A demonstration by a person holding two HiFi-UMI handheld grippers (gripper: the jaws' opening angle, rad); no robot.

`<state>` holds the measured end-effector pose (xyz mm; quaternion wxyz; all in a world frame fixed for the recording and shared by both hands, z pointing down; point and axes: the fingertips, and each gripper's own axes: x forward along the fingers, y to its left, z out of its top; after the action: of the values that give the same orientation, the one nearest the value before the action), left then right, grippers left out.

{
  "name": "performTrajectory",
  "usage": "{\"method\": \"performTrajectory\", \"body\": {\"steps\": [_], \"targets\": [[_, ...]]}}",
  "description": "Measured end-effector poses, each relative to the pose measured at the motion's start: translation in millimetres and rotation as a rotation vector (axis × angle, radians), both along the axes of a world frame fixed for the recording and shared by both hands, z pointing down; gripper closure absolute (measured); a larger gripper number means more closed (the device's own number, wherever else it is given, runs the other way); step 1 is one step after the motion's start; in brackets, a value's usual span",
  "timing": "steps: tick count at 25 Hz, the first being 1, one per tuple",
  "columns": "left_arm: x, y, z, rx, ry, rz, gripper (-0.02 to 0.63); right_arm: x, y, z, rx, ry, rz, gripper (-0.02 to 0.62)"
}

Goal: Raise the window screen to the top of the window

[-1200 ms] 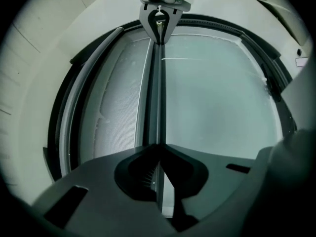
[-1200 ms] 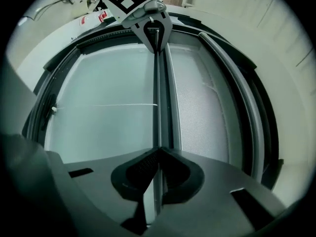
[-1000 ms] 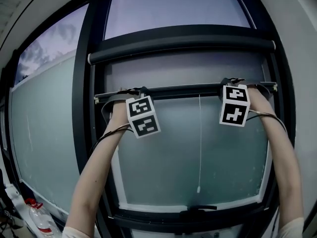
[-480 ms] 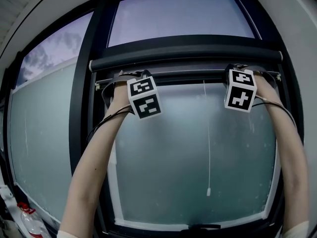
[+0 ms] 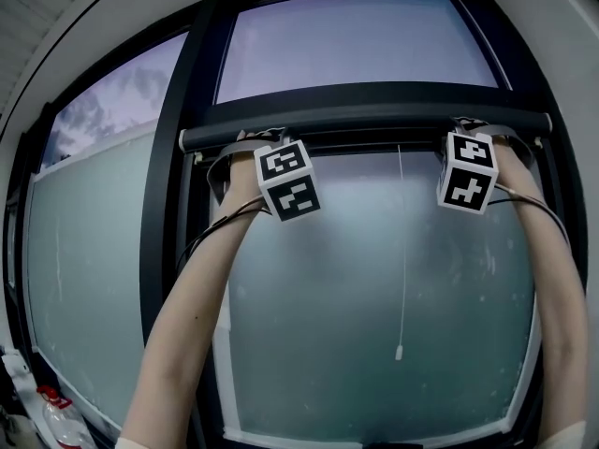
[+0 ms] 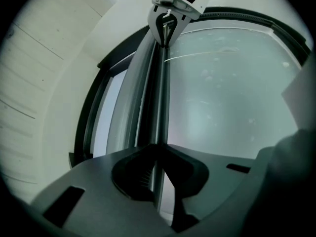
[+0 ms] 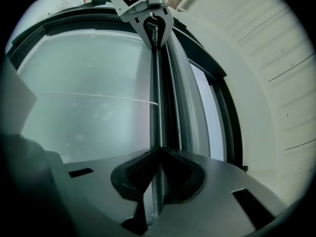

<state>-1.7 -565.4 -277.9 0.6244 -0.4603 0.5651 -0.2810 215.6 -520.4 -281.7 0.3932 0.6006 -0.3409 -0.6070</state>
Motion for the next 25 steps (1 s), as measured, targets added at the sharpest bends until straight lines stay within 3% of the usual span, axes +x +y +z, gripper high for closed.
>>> {"method": "performTrajectory", "body": {"steps": [5,8,10,12,15,17,18,21,25], "targets": [[-0.7,-0.4,-0.2,-0.046,-0.019,0.012,0.582,-0.1,-0.1,0.1,-0.043,0.014,-0.007,0.575],[-0.2,-0.2,0.3,-0.031,-0.004,0.002,0.582,0.2,-0.3,1.7,-0.027,0.034,0.026,0.575],[-0.6,0.6,0.2,0.011,0.043,0.016,0.58,-0.1,0.4,2.9,0.007,0.033,0.012,0.575],[-3.5,8.0,-0.3,0.06,0.149,0.088,0.574,1.9,7.0,3.2,0.056,-0.015,-0.043,0.575],[-8.1,26.2,13.0,0.061,0.402,0.357,0.574,12.1,23.5,13.9,0.138,-0.221,-0.204,0.575],[-8.3,32.7,35.0,0.018,0.563,0.567,0.574,18.1,28.5,37.1,0.14,-0.406,-0.373,0.575],[-7.5,32.8,48.3,0.008,0.612,0.631,0.574,20.8,27.6,51.9,0.126,-0.495,-0.459,0.575],[-3.2,18.8,88.1,0.015,0.641,0.626,0.574,30.9,17.5,92.3,0.125,-0.701,-0.617,0.575],[-0.5,-0.5,141.9,-0.066,0.758,0.67,0.574,40.7,0.0,147.9,0.162,-0.872,-0.669,0.575]]}}
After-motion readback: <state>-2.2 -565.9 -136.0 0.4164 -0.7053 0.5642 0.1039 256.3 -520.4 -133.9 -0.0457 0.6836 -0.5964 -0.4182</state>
